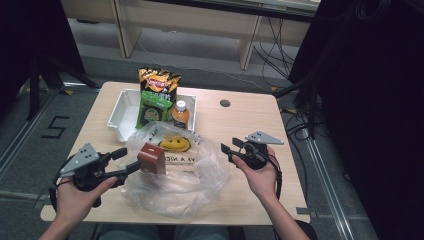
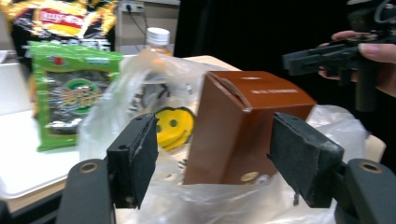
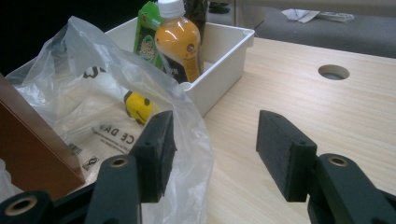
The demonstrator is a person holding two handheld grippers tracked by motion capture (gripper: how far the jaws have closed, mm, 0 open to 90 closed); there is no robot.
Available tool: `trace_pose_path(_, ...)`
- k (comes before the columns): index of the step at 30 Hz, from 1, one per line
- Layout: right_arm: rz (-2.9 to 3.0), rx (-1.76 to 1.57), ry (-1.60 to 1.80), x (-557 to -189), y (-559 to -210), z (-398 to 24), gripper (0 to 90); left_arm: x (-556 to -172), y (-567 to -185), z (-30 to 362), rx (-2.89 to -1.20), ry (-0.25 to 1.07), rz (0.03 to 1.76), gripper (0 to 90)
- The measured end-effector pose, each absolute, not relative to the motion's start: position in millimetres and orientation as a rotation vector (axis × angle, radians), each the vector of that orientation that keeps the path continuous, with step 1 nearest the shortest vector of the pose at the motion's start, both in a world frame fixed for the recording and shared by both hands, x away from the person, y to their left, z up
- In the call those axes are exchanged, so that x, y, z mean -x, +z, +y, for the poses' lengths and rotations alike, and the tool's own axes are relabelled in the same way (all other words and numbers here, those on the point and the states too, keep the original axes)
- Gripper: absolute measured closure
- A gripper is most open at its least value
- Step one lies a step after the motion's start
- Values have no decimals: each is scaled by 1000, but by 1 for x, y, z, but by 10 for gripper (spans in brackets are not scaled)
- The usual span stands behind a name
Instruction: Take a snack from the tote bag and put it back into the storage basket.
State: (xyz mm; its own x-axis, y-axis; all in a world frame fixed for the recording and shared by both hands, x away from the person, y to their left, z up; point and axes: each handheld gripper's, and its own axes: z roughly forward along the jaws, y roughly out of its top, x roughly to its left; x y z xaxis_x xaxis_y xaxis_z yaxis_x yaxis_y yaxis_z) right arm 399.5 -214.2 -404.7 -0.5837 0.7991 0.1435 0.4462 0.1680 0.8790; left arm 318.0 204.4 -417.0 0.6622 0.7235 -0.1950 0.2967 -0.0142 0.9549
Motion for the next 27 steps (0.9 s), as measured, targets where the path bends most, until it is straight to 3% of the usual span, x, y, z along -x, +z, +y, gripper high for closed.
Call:
trace_pose_path(14, 2114, -1214, 1367, -398, -407, -209, 442, -307, -411, 175, -1574, 488, 899, 147)
trace_pose_path(27, 2114, -1218, 1364, -399, -410, -209, 443, -315, -414, 147, -1600, 554, 939, 130)
